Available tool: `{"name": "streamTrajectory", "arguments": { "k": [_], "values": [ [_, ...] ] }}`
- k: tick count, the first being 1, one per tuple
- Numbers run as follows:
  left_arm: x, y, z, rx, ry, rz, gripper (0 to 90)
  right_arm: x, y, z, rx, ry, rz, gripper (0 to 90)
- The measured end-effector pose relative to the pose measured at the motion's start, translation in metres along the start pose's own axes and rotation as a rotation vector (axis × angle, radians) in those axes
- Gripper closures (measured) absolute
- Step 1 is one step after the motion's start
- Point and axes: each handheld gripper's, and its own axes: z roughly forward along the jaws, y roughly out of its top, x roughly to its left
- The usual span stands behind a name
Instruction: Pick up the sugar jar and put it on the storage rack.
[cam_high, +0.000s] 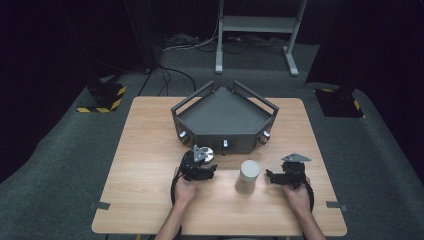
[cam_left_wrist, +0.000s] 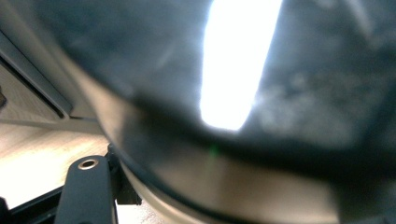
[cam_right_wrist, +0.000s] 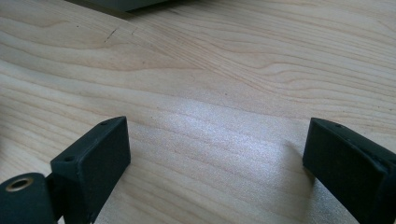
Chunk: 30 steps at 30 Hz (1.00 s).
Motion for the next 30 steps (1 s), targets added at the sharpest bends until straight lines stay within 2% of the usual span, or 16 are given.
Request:
{"name": "streamTrajectory", "arguments": {
  "k": [4, 5, 12, 13, 15, 17, 20, 21, 22, 24, 25, 26, 27, 28, 29, 30],
  "values": [
    [0.003, 0.004, -0.006, -0.005, -0.013, 0.008, 31.4, 0.000, 0.000, 0.000, 0.000, 0.000, -0.001, 7.3],
    [-0.004, -0.006, -0.002, -0.074, -0.003, -0.054, 31.4, 0.000, 0.000, 0.000, 0.000, 0.000, -0.001, 7.3],
    [0.006, 0.011, -0.013, 0.002, -0.038, 0.018, 31.4, 0.000, 0.000, 0.000, 0.000, 0.000, 0.000, 7.3],
    [0.002, 0.003, -0.010, -0.057, -0.028, -0.038, 31.4, 0.000, 0.000, 0.000, 0.000, 0.000, -0.002, 7.3],
    [0.001, 0.002, -0.010, -0.077, -0.029, -0.061, 31.3, 0.000, 0.000, 0.000, 0.000, 0.000, -0.001, 7.3],
    [0.011, 0.017, -0.019, -0.001, -0.049, 0.005, 31.3, 0.000, 0.000, 0.000, 0.000, 0.001, -0.001, 7.2],
    [0.009, 0.013, -0.019, -0.043, -0.055, -0.067, 31.3, 0.000, 0.000, 0.000, 0.000, 0.001, -0.001, 7.2],
    [-0.004, -0.001, -0.010, -0.154, -0.040, -0.199, 31.3, 0.000, 0.000, 0.000, 0.000, 0.001, -0.001, 7.2],
    [-0.001, 0.003, -0.014, -0.135, -0.043, -0.176, 31.3, 0.000, 0.000, 0.000, 0.000, 0.001, -0.001, 7.2],
    [-0.004, 0.002, -0.014, -0.165, -0.039, -0.213, 31.3, 0.000, 0.000, 0.000, 0.000, 0.001, -0.001, 7.2],
    [0.005, 0.011, -0.020, -0.108, -0.044, -0.135, 31.3, 0.000, 0.000, 0.000, 0.000, 0.001, -0.001, 7.2],
    [0.001, 0.007, -0.018, -0.145, -0.042, -0.187, 31.3, 0.000, 0.000, 0.000, 0.000, 0.001, -0.001, 7.2],
    [0.012, 0.018, -0.025, -0.070, -0.040, -0.063, 31.3, 0.000, 0.000, 0.000, 0.000, 0.001, -0.001, 7.2],
    [0.011, 0.019, -0.026, -0.075, -0.040, -0.069, 31.3, 0.000, 0.000, 0.000, 0.000, 0.001, -0.001, 7.2],
    [0.005, 0.013, -0.022, -0.128, -0.038, -0.138, 31.4, 0.000, 0.000, 0.000, 0.000, 0.001, -0.001, 7.2],
    [0.009, 0.021, -0.027, -0.080, -0.051, -0.109, 31.3, 0.000, 0.000, 0.000, 0.000, 0.002, -0.001, 7.0]
  ]
}}
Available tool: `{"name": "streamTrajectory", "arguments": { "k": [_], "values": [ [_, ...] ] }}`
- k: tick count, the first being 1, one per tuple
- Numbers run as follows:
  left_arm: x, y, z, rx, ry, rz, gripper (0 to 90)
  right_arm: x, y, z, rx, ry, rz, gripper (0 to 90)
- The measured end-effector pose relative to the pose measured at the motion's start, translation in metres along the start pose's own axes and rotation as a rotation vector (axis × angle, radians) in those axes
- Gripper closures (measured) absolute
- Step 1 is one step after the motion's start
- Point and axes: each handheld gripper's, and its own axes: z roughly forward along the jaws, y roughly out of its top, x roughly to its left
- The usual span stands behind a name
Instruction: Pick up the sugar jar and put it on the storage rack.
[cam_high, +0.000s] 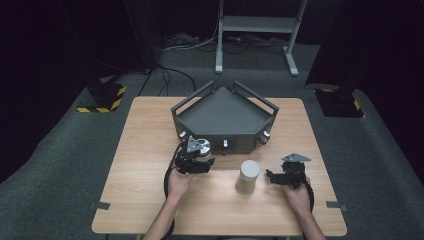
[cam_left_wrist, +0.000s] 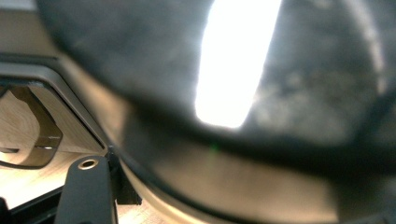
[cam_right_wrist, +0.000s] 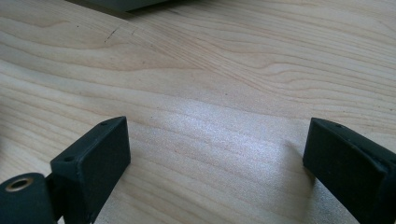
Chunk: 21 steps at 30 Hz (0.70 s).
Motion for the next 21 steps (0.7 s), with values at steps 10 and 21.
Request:
{"name": "streamTrajectory", "arguments": {
  "k": [10, 21],
  "values": [
    [0.006, 0.024, -0.010, 0.041, -0.004, 0.108, 31.3, 0.000, 0.000, 0.000, 0.001, -0.001, 0.002, 7.0],
    [0.010, 0.048, -0.017, 0.080, -0.013, 0.155, 31.3, 0.000, 0.000, 0.000, 0.002, 0.003, 0.002, 6.7]
  ]
}}
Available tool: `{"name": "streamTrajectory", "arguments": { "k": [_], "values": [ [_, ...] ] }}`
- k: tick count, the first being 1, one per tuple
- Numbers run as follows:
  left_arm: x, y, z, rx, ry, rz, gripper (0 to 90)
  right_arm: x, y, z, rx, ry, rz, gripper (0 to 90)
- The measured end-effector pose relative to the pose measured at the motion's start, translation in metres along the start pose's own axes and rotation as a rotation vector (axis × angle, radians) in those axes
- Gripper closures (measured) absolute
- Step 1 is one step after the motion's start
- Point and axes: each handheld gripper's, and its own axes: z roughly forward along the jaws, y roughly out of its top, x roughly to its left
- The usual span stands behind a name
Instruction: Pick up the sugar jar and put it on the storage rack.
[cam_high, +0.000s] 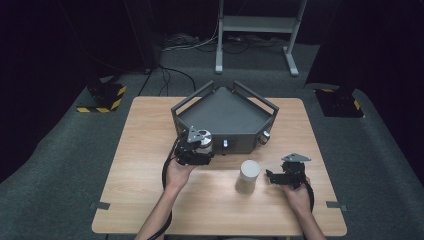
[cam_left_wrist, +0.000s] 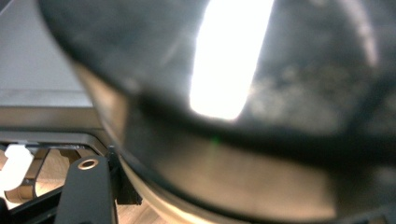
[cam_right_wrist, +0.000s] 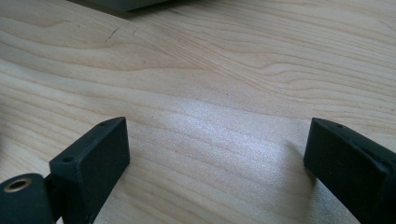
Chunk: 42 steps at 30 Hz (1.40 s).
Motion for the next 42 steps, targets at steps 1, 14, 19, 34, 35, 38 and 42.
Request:
{"name": "streamTrajectory", "arguments": {
  "k": [1, 14, 19, 34, 35, 38, 42],
  "values": [
    [0.001, 0.002, -0.001, -0.001, -0.001, -0.003, 31.4, 0.000, 0.000, 0.000, 0.000, 0.000, -0.002, 6.7],
    [0.004, 0.022, -0.008, -0.013, 0.011, -0.003, 31.4, 0.000, 0.000, 0.000, 0.000, 0.000, 0.000, 6.7],
    [-0.003, 0.015, -0.002, -0.117, 0.031, -0.102, 31.4, 0.000, 0.000, 0.000, 0.000, 0.000, -0.001, 6.7],
    [0.009, 0.039, -0.006, -0.095, 0.036, -0.085, 31.4, -0.001, 0.000, 0.000, -0.001, 0.003, 0.000, 6.5],
    [0.016, 0.049, -0.011, -0.035, 0.025, -0.034, 31.5, -0.001, 0.000, 0.000, -0.002, 0.003, 0.000, 6.5],
    [0.018, 0.054, -0.008, -0.038, 0.028, -0.043, 31.4, -0.001, 0.000, 0.000, -0.002, 0.004, 0.000, 6.5],
    [-0.007, 0.032, 0.021, -0.264, 0.082, -0.248, 31.5, -0.001, 0.000, 0.000, -0.001, 0.003, -0.003, 6.5]
  ]
}}
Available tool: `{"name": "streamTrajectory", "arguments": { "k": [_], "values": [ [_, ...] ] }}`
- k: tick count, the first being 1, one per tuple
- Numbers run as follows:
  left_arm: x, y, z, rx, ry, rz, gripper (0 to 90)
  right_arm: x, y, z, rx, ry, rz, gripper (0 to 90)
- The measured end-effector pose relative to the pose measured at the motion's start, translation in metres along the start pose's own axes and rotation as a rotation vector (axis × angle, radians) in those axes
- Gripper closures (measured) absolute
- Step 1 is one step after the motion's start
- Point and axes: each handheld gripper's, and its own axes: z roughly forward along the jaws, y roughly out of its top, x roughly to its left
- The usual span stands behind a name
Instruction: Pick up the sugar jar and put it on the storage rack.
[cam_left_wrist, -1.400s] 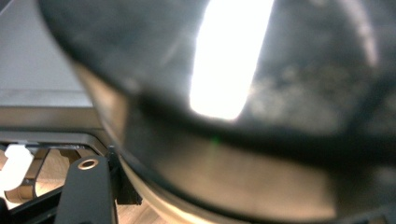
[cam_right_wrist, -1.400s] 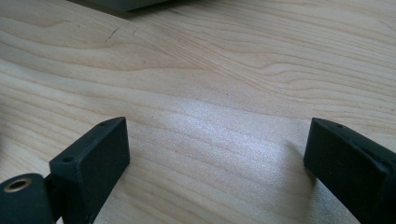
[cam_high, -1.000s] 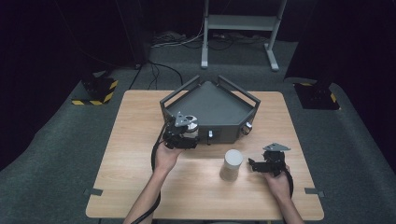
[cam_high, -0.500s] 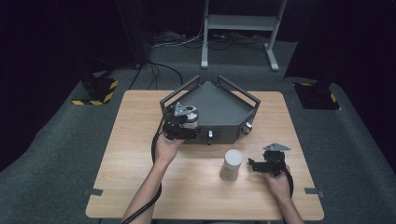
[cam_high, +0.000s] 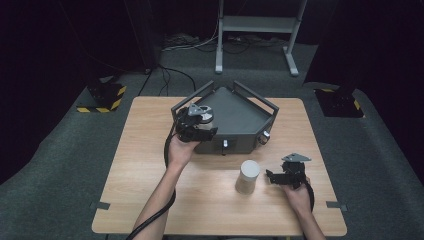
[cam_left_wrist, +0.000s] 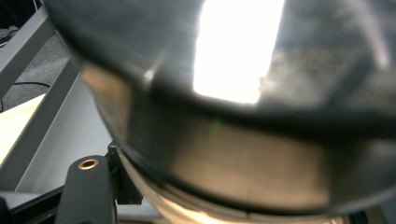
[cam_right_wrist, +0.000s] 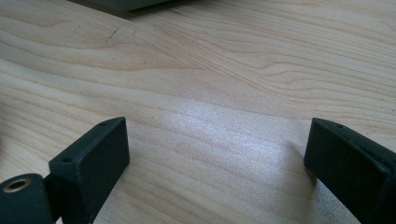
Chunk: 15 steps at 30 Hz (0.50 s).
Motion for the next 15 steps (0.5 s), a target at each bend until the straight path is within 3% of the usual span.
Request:
{"name": "streamTrajectory", "arguments": {
  "k": [1, 2, 3, 4, 15],
  "values": [
    [0.015, 0.033, -0.009, 0.182, -0.034, 0.176, 31.5, 0.000, 0.000, 0.000, 0.000, 0.000, 0.000, 6.5],
    [0.014, 0.036, -0.007, 0.191, -0.031, 0.189, 31.5, 0.000, 0.000, 0.000, 0.000, 0.000, 0.001, 6.5],
    [0.013, 0.034, -0.004, 0.175, -0.026, 0.172, 31.4, 0.000, 0.000, 0.000, 0.000, 0.000, 0.002, 6.5],
    [0.015, 0.045, -0.004, 0.226, -0.031, 0.218, 31.5, 0.000, 0.000, 0.000, 0.000, 0.000, 0.002, 6.5],
    [0.010, 0.053, 0.021, 0.235, 0.038, 0.194, 31.5, -0.001, 0.000, 0.000, -0.002, 0.002, 0.004, 6.5]
  ]
}}
